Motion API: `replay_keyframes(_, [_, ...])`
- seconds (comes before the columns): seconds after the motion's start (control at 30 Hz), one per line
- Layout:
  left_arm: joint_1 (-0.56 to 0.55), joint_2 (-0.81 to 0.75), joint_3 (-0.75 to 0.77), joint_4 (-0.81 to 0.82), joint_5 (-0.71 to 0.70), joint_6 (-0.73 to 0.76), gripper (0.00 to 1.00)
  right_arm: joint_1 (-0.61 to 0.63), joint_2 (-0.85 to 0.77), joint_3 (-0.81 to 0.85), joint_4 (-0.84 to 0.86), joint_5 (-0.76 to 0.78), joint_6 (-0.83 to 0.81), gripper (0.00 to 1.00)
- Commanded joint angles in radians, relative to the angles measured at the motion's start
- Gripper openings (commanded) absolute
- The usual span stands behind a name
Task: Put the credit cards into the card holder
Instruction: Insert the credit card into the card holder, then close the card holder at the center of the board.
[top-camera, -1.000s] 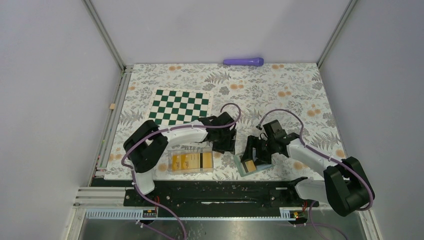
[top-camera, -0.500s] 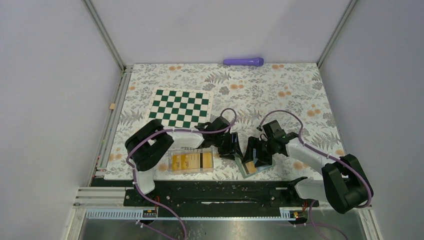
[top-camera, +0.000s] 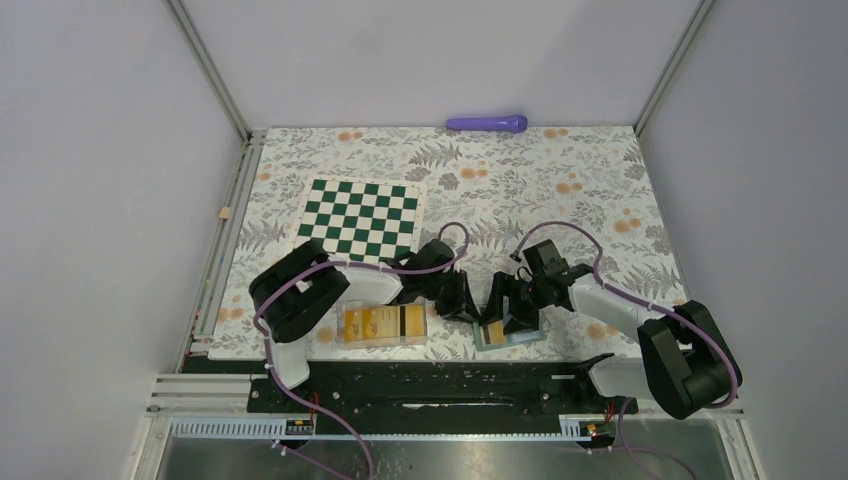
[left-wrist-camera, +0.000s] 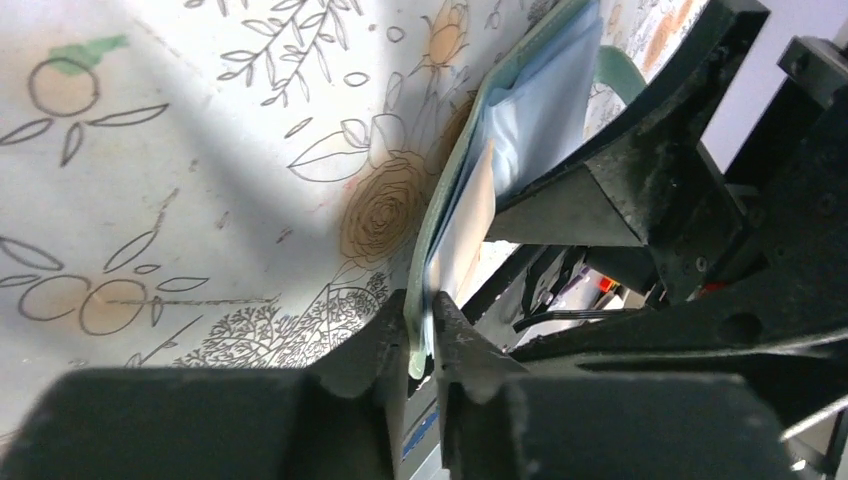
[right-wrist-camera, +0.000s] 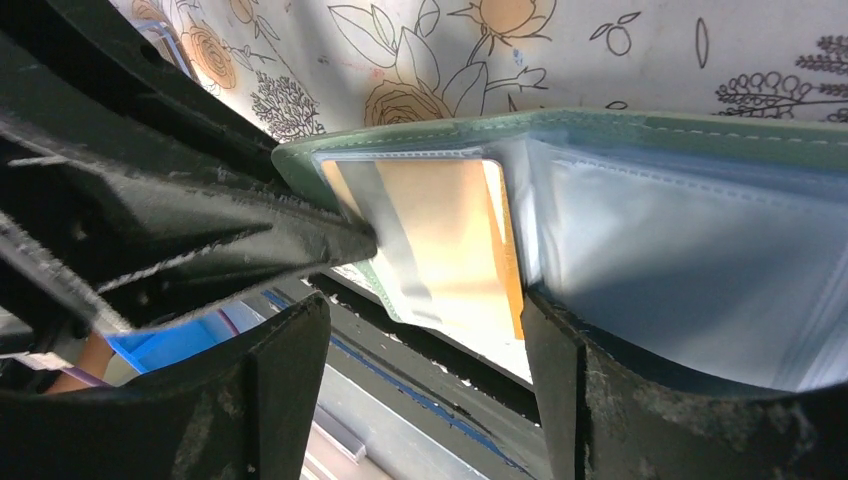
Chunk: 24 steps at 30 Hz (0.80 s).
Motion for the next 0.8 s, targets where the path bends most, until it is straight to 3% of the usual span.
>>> replay_keyframes(0.0, [-0.006,-0.039,0.054,-0.103,-0.039,0.065,0.04,0.006,-0.018,0.001,0.024,-0.005,0.004,0.77])
replay_keyframes(0.03, [-0.005,-0.049,0.071,-0.156,-0.064,0.088,0.0,0.006,-0.028,0.011,0.001,0.006,-0.006,0.76])
replay_keyframes(0.2, [0.003,-0.1,0.179,-0.437,-0.169,0.224,0.0,0.008,-0.127,0.126,-0.222,0.163,-0.107,0.77])
replay_keyframes(0.47, [0.014,-0.06,0.416,-0.876,-0.237,0.411,0.0,0.019,-0.156,0.266,-0.39,0.3,-0.181,0.77])
replay_keyframes(0.77, [0.018,-0.001,0.542,-1.091,-0.255,0.505,0.0,0.173,-0.021,0.35,-0.408,0.456,-0.174,0.79])
